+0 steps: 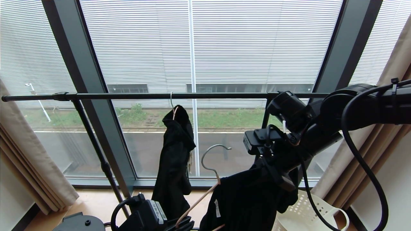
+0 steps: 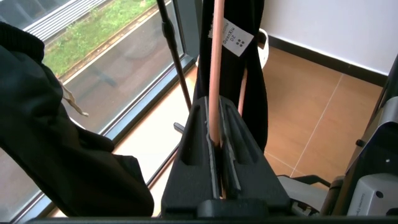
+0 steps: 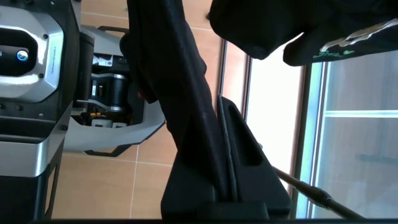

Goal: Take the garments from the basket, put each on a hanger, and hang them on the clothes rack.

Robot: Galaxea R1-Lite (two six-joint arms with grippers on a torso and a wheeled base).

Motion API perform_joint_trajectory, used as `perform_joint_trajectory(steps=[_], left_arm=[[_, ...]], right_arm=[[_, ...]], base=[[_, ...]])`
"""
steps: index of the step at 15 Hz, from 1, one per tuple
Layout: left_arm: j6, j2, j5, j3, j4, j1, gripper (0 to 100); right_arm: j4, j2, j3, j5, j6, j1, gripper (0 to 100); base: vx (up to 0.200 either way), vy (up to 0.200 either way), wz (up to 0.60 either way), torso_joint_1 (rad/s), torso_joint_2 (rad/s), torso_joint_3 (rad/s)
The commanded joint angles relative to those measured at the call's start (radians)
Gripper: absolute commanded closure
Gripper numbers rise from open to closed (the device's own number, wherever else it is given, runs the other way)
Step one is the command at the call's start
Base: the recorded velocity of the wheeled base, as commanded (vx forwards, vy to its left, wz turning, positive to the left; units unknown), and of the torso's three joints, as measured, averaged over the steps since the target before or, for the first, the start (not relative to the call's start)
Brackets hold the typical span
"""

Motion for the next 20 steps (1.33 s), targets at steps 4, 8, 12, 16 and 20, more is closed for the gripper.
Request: perform_joint_trajectory(steps=[4,8,12,16,20], left_arm=[[-0.006,0.006,-0.001,-0.005,0.000,0.020,0],[-0.003,0.004,-0.002,-0.011,0.000,0.071,0],[-0.044,0.006,-0.054,-0.019,-0.020,0.121,0],[-0.224,0.000,-0.099,-0.100,-0.023,0.210,0],[-0.362,-0.008,-0.183,-0.138,-0.023,0.273,0]], right_arm=[[0.000,-0.009,0.002,0.002,0.000,0.001,100],[0.002,-0.043,0.025,0.001,0.002,0.002,100],[-0.005,-0.071,0.025,-0.024,0.014,-0.001,100],[-0.152,-0.078,0.017,-0.157,0.236,-0.007,100],[-0.189,-0.097,0.019,-0.164,0.262,-0.010,100]], base=[[0.000,0.000,0.00,0.000,0.00,0.000],[0.000,0.000,0.00,0.000,0.00,0.000],[0.000,0.000,0.00,0.000,0.00,0.000],[0.000,0.000,0.00,0.000,0.00,0.000],[0.000,0.000,0.00,0.000,0.00,0.000]])
